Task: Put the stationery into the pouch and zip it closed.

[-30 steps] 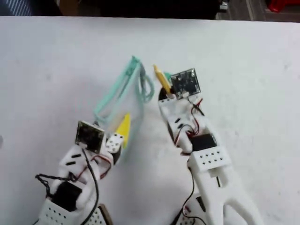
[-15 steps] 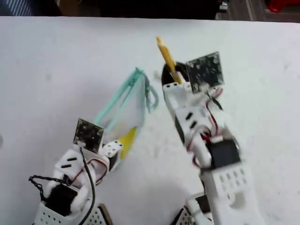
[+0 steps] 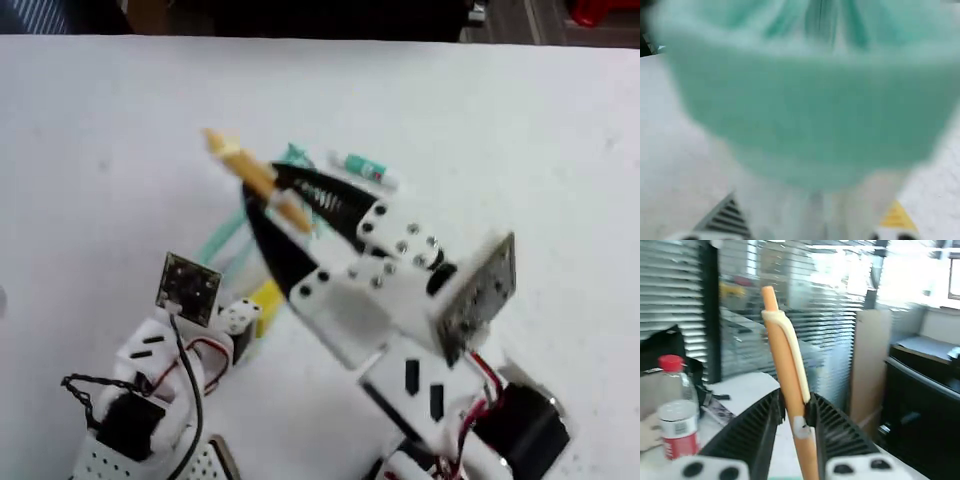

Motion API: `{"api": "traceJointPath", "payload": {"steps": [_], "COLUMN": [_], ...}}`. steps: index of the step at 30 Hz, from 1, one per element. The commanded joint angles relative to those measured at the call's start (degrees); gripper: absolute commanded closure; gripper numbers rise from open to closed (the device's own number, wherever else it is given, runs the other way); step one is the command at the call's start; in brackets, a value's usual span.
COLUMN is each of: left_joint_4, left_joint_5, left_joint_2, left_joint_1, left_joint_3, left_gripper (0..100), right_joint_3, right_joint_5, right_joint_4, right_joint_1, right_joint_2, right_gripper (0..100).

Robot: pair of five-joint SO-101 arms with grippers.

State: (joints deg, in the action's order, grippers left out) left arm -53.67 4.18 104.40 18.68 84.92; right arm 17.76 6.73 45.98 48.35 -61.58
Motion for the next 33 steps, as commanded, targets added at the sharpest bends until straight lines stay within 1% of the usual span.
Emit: {"api": "traceJointPath", "payload": {"steps": [1, 6, 10, 13, 24, 28, 30, 33], "left_joint_4": [0.18, 0.44, 3.96, 5.01, 5.01, 5.01, 5.01, 5.10], "left_joint_5": [0.26, 0.18, 0.18, 0.18, 0.18, 0.18, 0.09, 0.09], "left_joint_2": [0.57, 0.57, 0.57, 0.57, 0.57, 0.57, 0.57, 0.57], "left_joint_1": [-0.31, -0.22, -0.31, -0.31, -0.40, -0.48, -0.48, -0.48], "left_joint_3": [-2.29, -2.20, 0.53, 1.41, 1.32, 1.32, 1.32, 1.32], "left_gripper": [80, 80, 80, 80, 80, 80, 80, 80], "right_joint_3": [-1.93, 3.52, 10.99, 13.71, 14.68, 17.32, 17.76, 17.49], "right_joint_5": [0.00, -0.35, -0.35, -0.35, -0.26, -0.35, -0.35, -0.35], "right_joint_4": [-2.07, -10.07, -21.58, -25.27, -24.57, -21.32, -18.51, -12.53], "right_joint_1": [2.95, 2.95, 2.95, 2.86, 2.77, -1.45, -3.21, -3.56], "right_joint_2": [-0.22, 0.84, 2.77, 4.79, 10.07, 9.45, 9.36, 9.27], "right_gripper": [98.1, 98.1, 98.1, 98.1, 98.2, 97.9, 94.0, 78.6]}}
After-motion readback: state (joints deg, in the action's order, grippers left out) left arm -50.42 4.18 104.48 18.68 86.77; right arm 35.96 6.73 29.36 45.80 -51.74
